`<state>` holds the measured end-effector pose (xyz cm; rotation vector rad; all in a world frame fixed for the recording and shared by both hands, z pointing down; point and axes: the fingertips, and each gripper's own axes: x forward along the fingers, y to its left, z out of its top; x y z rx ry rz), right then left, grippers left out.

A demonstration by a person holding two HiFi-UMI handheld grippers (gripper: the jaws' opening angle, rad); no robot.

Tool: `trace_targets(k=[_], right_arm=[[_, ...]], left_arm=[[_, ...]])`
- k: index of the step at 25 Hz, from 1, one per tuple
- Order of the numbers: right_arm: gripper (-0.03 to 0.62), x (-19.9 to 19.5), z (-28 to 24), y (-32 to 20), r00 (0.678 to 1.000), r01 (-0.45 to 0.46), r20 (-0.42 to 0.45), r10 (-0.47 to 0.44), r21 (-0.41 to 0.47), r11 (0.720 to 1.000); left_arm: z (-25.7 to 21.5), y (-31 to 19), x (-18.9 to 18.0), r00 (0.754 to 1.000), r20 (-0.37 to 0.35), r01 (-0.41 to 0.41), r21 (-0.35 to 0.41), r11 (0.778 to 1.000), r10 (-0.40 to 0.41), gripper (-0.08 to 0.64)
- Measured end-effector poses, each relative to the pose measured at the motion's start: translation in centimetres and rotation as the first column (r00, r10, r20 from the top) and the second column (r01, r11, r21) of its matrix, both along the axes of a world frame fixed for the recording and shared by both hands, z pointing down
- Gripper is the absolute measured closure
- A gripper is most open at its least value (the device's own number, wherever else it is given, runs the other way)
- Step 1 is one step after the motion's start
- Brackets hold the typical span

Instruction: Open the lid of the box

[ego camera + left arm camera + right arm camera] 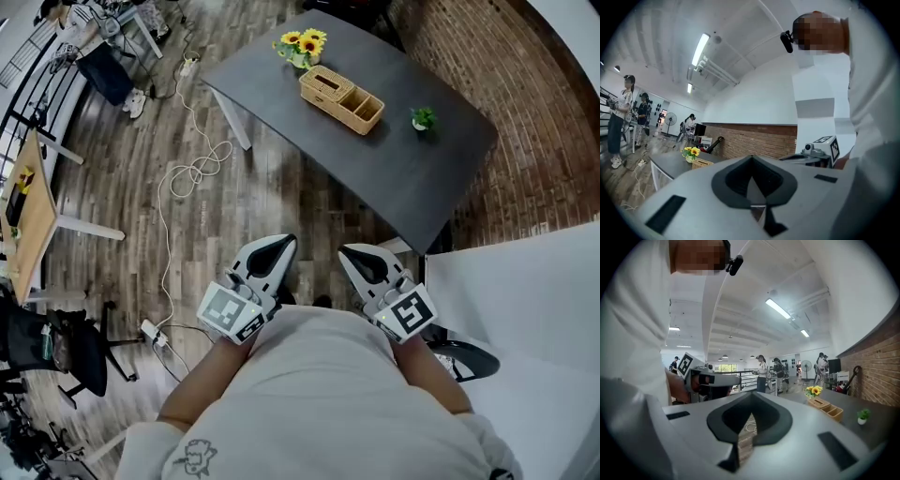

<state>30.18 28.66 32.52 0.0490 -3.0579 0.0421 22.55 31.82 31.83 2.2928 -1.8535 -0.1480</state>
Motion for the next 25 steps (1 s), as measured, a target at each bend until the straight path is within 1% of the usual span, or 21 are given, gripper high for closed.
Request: trace_targets(k=[6, 12, 14, 20, 25], right_arm=[[0.586, -2.9, 0.2, -0.9, 1.000, 0.012, -0.002, -0.012, -0.006, 1.000], [0.580, -7.3, 1.0, -2.8, 0.999, -0.034, -0.025, 0.033, -0.007, 0.999], [0.551, -9.1, 1.2, -3.2, 0.999, -0.044, -0.032, 0.044, -0.010, 0.999], [0.491, -14.8, 0.7, -4.0, 0.995, -0.093, -0.043, 0.093, -0.014, 0.996], [0.465, -19.3, 0.6, -3.7, 0.993, -0.108, -0.056, 0.107, -0.009, 0.994]], left_arm=[[0.7, -1.0, -3.1, 1.000, -0.018, 0.007, -0.004, 1.000, -0.007, 0.549], [1.4, -2.4, -7.6, 0.999, -0.034, -0.016, -0.010, 1.000, 0.016, 0.549], [1.5, -3.1, -9.6, 0.999, -0.036, -0.029, -0.009, 1.000, 0.029, 0.549], [0.2, -4.3, -15.6, 0.997, -0.026, -0.073, 0.011, 0.997, 0.074, 0.549], [-0.1, -4.2, -19.0, 0.990, -0.027, -0.135, 0.021, 0.991, 0.135, 0.549]])
